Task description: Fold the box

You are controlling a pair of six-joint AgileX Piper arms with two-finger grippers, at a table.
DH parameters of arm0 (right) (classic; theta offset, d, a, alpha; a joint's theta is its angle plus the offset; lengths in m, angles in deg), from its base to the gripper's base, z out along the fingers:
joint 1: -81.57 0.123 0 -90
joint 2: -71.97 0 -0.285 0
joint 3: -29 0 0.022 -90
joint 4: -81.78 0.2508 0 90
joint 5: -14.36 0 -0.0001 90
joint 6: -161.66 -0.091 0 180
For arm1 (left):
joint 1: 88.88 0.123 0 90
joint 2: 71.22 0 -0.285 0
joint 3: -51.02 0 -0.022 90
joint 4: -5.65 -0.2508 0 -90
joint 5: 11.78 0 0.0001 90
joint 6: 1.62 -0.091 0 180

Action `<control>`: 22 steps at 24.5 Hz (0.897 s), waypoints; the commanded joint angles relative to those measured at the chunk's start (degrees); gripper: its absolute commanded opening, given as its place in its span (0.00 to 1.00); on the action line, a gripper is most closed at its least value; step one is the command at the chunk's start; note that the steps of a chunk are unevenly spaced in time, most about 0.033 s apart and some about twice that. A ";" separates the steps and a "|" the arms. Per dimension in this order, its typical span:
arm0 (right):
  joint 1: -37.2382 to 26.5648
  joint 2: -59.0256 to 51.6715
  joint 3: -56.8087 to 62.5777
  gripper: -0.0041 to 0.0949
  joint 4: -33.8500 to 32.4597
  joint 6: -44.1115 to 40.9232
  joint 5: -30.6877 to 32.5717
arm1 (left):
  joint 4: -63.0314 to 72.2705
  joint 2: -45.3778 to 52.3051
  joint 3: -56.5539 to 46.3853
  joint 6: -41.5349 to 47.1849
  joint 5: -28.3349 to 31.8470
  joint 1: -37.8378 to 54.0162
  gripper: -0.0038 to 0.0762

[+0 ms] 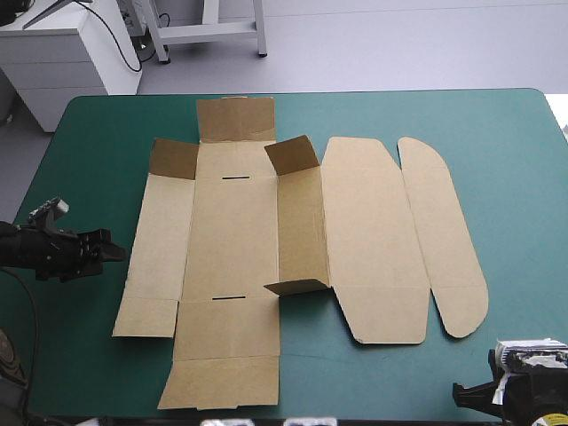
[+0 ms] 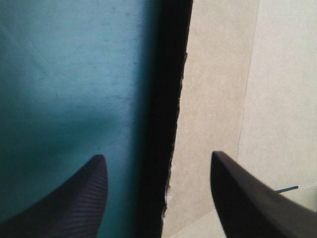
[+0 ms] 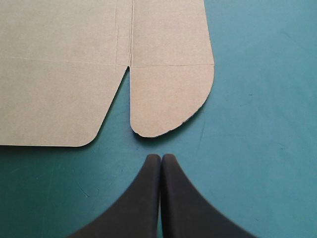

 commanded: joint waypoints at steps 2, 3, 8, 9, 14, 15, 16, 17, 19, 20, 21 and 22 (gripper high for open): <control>0.17 0.88 -1.16 0.02 0.33 0.35 -3.52 | 4.05 -0.49 1.60 -0.27 -3.28 -0.09 0.67; 0.17 0.88 -1.16 0.02 0.33 0.35 -3.52 | 4.38 -1.11 1.60 -0.27 -3.44 -0.52 0.67; 0.17 0.88 -1.16 0.02 0.33 0.35 -3.65 | 6.78 -4.24 1.60 -1.97 -2.92 -7.45 0.67; 0.17 0.88 -1.16 0.02 0.33 0.35 -3.65 | 6.78 -4.63 1.60 -1.97 -2.39 -8.58 0.67; 0.17 0.88 -1.16 0.02 0.46 0.35 -3.54 | 7.03 -5.78 1.60 -1.85 -0.66 -13.29 0.67; 0.17 0.88 -1.16 0.02 0.46 0.35 -3.54 | 7.03 -5.89 1.60 -1.85 -0.47 -13.82 0.67; 0.17 0.88 -1.16 0.02 0.46 0.35 -3.54 | 7.03 -5.89 1.60 -1.85 -0.49 -13.94 0.67; 0.17 0.88 -1.16 0.02 0.46 0.35 -3.54 | 7.03 -5.89 1.60 -1.85 -0.49 -14.09 0.67; 0.17 0.88 -1.16 0.02 0.46 0.35 -3.54 | 7.03 -5.89 1.60 -1.85 -0.73 -14.09 0.67; 0.17 0.88 -1.16 0.02 0.46 0.35 -3.54 | 7.03 -5.89 1.60 -1.74 -0.83 -14.09 0.66; 0.17 0.88 -1.16 0.02 0.46 0.35 -3.54 | 7.03 -5.89 1.60 -1.61 -0.98 -14.09 0.66; 0.17 0.88 -1.16 0.02 0.46 0.35 -3.54 | 7.03 -5.89 1.60 -1.61 -1.10 -14.09 0.65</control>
